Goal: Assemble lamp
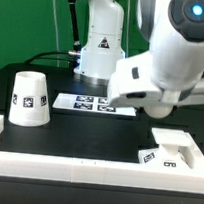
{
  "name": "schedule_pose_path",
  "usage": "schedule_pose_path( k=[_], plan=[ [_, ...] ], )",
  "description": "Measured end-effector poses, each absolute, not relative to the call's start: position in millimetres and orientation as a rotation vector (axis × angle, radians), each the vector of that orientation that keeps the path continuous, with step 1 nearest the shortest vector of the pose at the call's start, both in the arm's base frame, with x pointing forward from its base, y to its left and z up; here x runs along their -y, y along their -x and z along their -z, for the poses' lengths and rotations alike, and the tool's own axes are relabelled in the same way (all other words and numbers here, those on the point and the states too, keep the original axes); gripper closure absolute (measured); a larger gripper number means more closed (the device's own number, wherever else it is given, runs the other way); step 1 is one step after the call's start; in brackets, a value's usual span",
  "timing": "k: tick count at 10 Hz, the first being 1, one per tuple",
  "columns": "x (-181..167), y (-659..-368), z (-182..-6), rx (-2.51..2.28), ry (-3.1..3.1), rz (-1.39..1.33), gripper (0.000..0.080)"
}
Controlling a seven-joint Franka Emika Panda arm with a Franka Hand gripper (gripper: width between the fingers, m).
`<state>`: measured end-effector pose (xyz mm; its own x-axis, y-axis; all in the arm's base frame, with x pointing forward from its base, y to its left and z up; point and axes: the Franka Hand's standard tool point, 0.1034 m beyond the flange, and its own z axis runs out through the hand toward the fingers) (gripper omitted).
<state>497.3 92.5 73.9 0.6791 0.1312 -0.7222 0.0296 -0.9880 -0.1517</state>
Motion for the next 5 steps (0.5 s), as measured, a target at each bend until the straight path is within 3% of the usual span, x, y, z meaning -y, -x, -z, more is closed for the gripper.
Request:
schedule_pose_path(
  k=[1, 5],
  plan=[
    [-86, -507, -84.2, 0.126, 2.751, -1.204, 0.0223],
    [-87, -521, -74.3, 0.115, 2.817, -1.047, 0.0223]
  ],
)
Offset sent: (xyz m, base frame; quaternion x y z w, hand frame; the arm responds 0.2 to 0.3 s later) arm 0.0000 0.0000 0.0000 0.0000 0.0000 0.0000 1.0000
